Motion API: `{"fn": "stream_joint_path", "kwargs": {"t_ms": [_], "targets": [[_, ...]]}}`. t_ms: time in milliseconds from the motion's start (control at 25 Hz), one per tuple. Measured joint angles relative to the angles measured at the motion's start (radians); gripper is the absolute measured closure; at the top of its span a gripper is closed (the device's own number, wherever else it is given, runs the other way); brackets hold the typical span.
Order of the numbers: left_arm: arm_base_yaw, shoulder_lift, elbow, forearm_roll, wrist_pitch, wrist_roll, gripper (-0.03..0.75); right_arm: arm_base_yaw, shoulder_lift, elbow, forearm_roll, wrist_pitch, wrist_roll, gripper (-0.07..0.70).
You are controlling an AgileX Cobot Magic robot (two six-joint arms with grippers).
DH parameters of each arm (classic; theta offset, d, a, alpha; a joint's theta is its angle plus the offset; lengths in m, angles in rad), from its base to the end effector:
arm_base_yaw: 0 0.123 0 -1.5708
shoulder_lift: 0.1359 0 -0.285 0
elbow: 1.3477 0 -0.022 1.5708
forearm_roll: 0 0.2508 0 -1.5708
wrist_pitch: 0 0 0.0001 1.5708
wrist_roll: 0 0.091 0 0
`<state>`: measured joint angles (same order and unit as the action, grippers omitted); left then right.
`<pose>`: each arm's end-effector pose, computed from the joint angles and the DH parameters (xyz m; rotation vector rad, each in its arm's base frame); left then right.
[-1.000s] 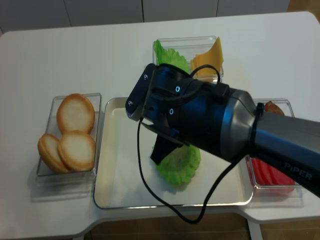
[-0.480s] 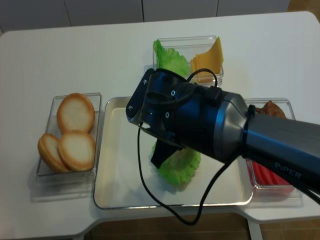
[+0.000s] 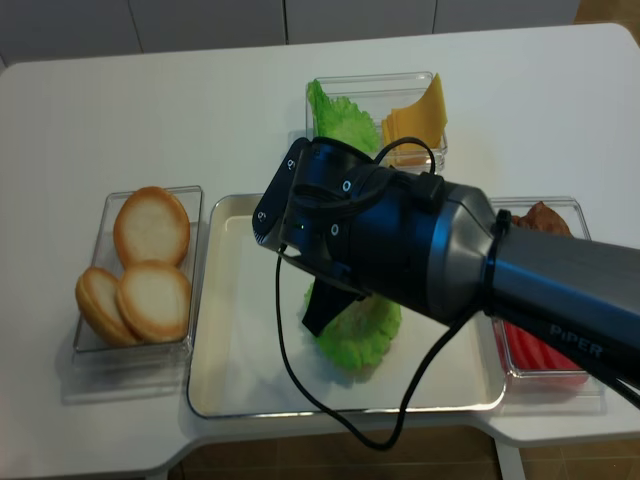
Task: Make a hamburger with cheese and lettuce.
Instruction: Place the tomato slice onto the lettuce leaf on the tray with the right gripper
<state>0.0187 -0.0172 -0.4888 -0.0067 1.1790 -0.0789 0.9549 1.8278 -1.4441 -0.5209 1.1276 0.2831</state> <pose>-0.0116 -0.0008 0.2648 -0.1044 2.1544 -0.0430 0.2482 0.2798 0.2544 -1.1354 2.4615 -0.4325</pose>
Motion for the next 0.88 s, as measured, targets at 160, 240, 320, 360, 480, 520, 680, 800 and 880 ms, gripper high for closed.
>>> {"fn": "stream_joint_path", "kwargs": {"t_ms": [160,240,320,360,480,520,680,800,880], "targets": [[0.000,0.000,0.000,0.000,0.000,0.000,0.300,0.000,0.000,0.000,0.023,-0.009,0.000,0.595],[0.000,0.000,0.000,0.000,0.000,0.000,0.300,0.000,0.000,0.000,0.031,-0.015,0.000,0.595],[0.000,0.000,0.000,0.000,0.000,0.000,0.300,0.000,0.000,0.000,0.034,-0.015,0.000,0.594],[0.000,0.000,0.000,0.000,0.000,0.000,0.300,0.000,0.000,0.000,0.034,-0.015,0.000,0.589],[0.000,0.000,0.000,0.000,0.000,0.000,0.300,0.000,0.000,0.000,0.035,-0.015,0.000,0.540],[0.000,0.000,0.000,0.000,0.000,0.000,0.300,0.000,0.000,0.000,0.035,-0.015,0.000,0.514],[0.000,0.000,0.000,0.000,0.000,0.000,0.300,0.000,0.000,0.000,0.035,-0.006,-0.001,0.431],[0.000,0.000,0.000,0.000,0.000,0.000,0.300,0.000,0.000,0.000,0.035,-0.004,-0.005,0.385],[0.000,0.000,0.000,0.000,0.000,0.000,0.300,0.000,0.000,0.000,0.035,-0.004,-0.006,0.347]]}}
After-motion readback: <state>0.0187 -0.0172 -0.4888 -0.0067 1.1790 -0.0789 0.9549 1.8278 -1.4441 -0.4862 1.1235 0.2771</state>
